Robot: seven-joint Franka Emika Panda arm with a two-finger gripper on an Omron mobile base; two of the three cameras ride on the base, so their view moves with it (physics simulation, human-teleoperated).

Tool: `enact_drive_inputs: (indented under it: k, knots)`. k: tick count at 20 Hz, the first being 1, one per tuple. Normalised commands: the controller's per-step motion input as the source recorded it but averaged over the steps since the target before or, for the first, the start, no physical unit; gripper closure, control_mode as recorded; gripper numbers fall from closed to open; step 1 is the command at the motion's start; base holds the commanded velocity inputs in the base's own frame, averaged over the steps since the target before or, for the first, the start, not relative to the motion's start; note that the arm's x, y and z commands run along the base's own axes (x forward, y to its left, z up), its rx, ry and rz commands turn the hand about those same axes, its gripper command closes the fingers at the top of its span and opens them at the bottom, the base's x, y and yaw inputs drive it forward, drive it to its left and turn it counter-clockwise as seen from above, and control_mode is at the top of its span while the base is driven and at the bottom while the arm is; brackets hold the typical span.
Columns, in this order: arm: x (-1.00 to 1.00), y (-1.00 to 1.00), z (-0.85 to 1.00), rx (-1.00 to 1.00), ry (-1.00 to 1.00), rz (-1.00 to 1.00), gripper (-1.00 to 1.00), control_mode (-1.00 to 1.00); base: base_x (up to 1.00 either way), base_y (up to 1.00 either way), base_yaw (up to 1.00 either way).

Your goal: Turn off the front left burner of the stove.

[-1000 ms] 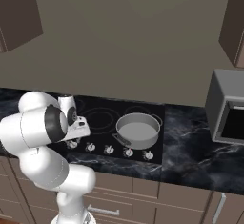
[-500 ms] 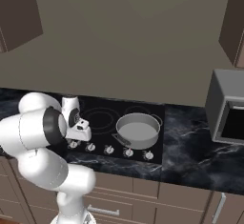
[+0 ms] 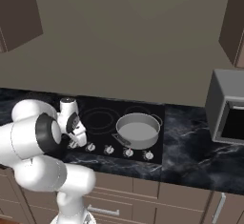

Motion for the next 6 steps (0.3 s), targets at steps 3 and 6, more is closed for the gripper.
enact_drive_inputs:
  k: [3, 6]
  knots:
    - [-0.09, 0.04, -0.05, 0.0, -0.07, -0.46, 1.0, -1.0, 0.0, 0.0, 0.0]
    - [0.0, 0.0, 0.0, -0.01, 0.0, 0.0, 1.0, -1.0, 0.0, 0.0, 0.0]
